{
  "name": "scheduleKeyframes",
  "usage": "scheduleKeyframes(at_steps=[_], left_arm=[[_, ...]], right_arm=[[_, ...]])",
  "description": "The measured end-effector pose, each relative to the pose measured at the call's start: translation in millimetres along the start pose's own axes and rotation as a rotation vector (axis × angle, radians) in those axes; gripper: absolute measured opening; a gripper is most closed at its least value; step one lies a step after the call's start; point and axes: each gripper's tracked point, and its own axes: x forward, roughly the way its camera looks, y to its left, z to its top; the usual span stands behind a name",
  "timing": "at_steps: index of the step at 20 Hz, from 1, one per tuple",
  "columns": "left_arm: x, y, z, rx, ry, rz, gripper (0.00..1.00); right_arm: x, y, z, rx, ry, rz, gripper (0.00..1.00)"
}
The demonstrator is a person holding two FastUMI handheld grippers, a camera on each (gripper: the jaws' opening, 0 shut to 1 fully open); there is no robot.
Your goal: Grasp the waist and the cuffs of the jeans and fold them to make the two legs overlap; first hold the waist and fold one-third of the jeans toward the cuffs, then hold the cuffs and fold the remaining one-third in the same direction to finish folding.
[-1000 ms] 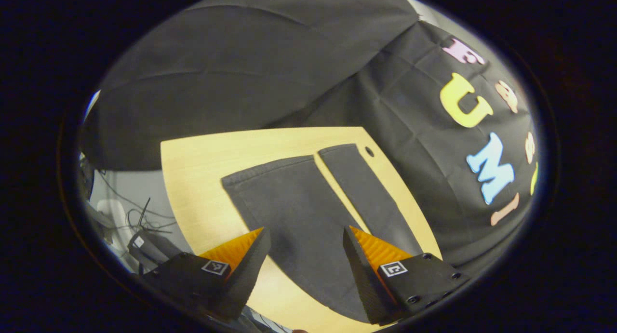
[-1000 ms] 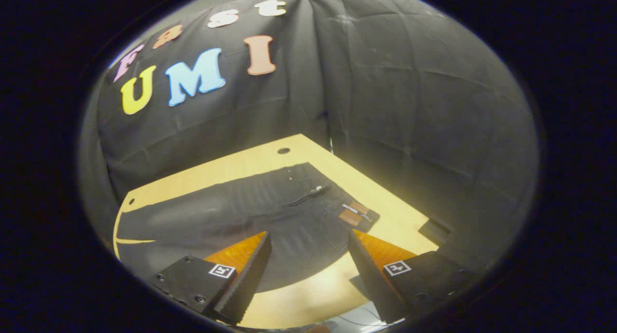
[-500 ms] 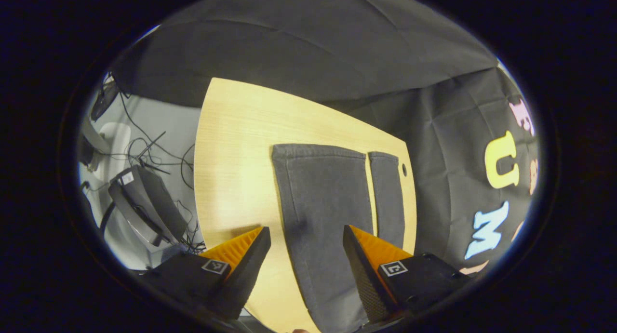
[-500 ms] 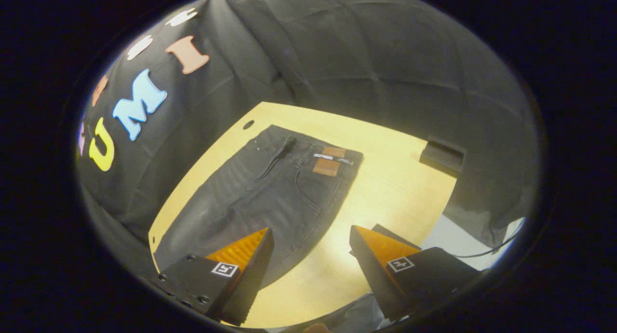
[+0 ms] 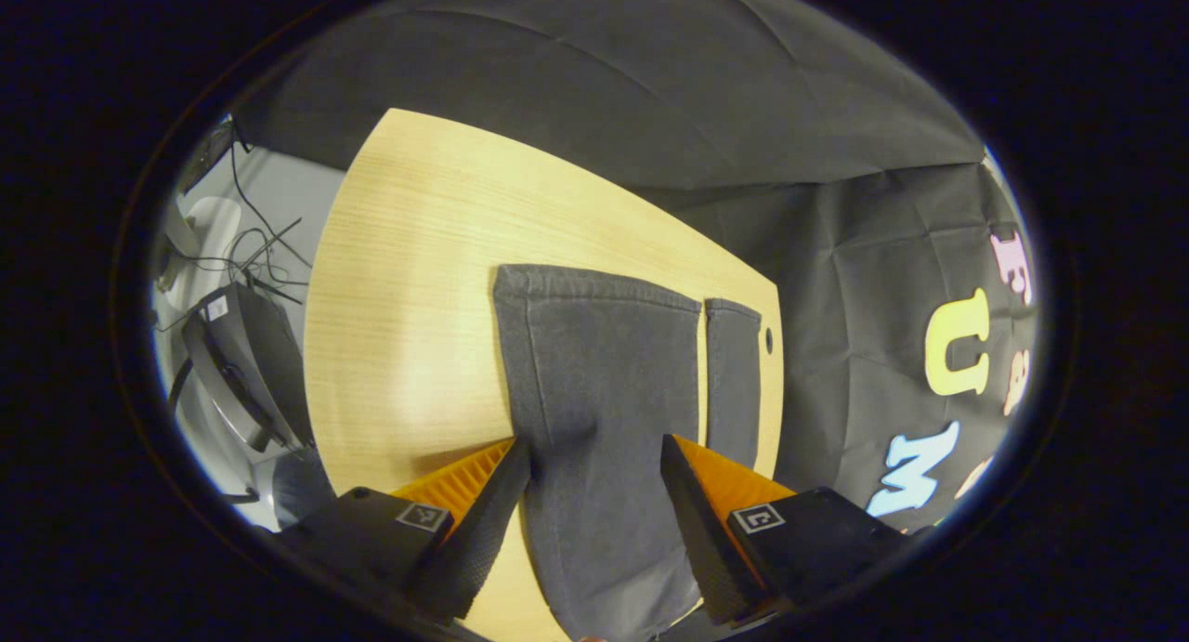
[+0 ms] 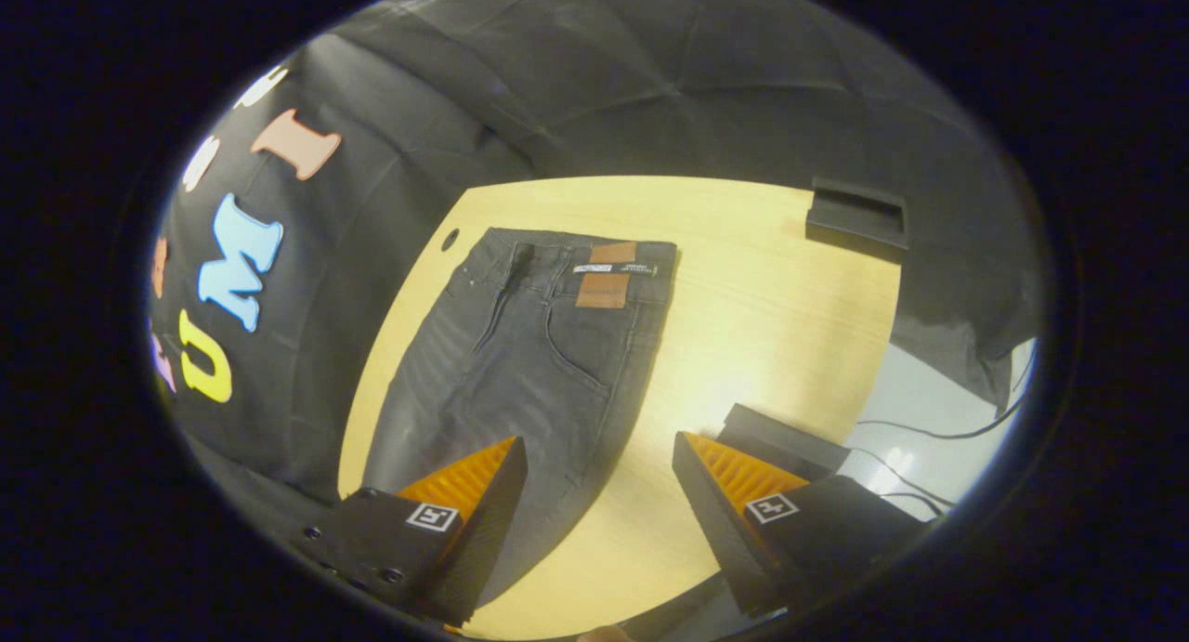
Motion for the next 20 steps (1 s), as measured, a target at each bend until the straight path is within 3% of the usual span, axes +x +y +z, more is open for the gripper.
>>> scheduleKeyframes(at_steps=[4, 11, 12, 13, 16, 17, 18, 19, 20], left_arm=[[12.1, -6.2, -2.6, -0.025, 0.010, -0.038, 0.92], [15.8, 1.4, -5.2, -0.070, 0.025, -0.063, 0.82], [16.9, 4.3, -3.8, -0.081, 0.027, -0.059, 0.87], [17.0, 6.8, -3.5, -0.093, 0.030, -0.057, 0.72], [20.7, 18.8, -9.2, -0.108, 0.039, -0.033, 0.63], [18.5, 21.4, -12.0, -0.110, 0.038, -0.040, 0.43], [17.0, 21.0, -12.9, -0.105, 0.039, -0.045, 0.24], [17.5, 25.5, -14.4, -0.092, 0.040, -0.029, 0.30], [16.7, 30.1, -13.9, -0.086, 0.037, 0.001, 0.30]], right_arm=[[28.9, 17.1, -17.3, 0.092, 0.108, 0.075, 0.93], [49.6, 32.3, -6.1, 0.189, 0.118, 0.114, 0.85], [51.7, 26.8, -6.1, 0.192, 0.123, 0.100, 0.78], [53.7, 24.1, -7.0, 0.192, 0.124, 0.095, 0.65], [54.2, 12.7, -9.0, 0.195, 0.139, 0.091, 0.26], [54.2, 13.0, -10.8, 0.213, 0.150, 0.105, 0.25], [53.9, 10.6, -10.5, 0.224, 0.156, 0.109, 0.18], [56.8, 9.6, -11.7, 0.242, 0.162, 0.116, 0.17], [60.1, 9.6, -12.6, 0.254, 0.173, 0.124, 0.12]])
